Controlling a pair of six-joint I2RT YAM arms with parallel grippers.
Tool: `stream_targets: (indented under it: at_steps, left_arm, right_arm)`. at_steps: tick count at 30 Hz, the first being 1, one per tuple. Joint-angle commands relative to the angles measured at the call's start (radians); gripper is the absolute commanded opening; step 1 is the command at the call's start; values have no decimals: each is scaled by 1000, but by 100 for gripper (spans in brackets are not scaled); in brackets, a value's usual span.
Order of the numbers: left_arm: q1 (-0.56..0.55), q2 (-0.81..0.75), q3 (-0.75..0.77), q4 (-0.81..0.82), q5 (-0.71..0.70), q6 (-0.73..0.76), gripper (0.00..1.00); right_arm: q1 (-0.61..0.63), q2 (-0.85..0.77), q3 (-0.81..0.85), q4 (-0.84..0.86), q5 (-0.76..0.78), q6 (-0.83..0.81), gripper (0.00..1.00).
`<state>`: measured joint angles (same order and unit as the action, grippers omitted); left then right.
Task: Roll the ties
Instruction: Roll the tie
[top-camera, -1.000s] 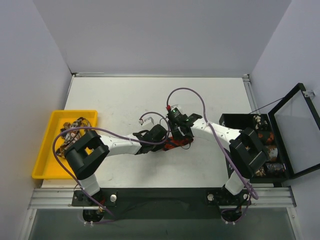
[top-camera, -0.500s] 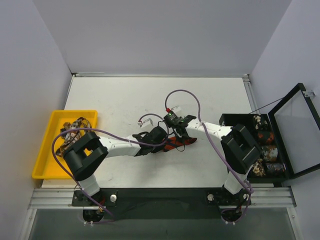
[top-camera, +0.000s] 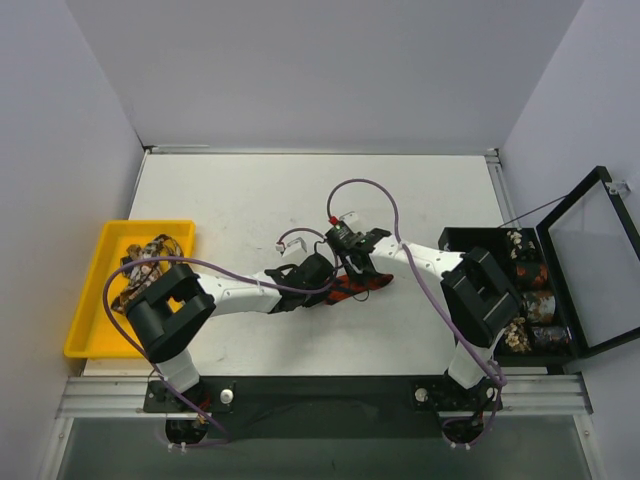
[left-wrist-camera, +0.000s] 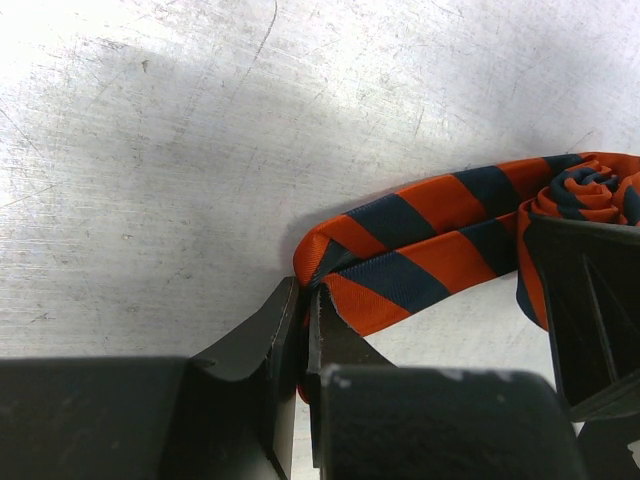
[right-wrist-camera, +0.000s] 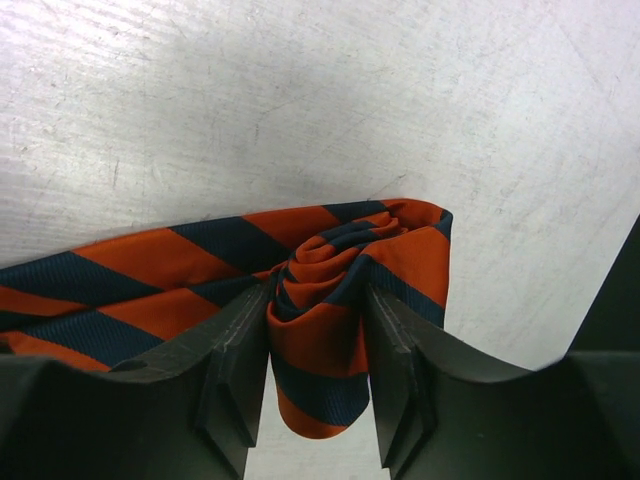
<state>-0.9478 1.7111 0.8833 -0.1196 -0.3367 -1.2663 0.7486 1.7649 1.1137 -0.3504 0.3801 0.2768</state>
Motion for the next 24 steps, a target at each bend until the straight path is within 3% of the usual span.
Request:
stream_targets:
  at_steps: [1, 7, 14, 21, 24]
  left_arm:
    - [-3, -1, 3, -112, -32, 35, 0]
    - [-3, -2, 5, -112, -39, 38, 1]
    - [-9, -13, 6, -106, -47, 44, 11]
    - [-16, -30, 9, -106, -62, 50, 31]
    - [-16, -44, 9, -106, -68, 56, 45]
  right_arm:
    - [6, -36, 40, -68, -30, 2, 41]
    - [9, -59, 44, -76, -52, 16, 47]
    - [12, -105, 87, -97, -84, 21, 61]
    - [15, -159, 118, -119, -119, 24, 66]
    - [15, -180, 124, -130, -136, 32, 70]
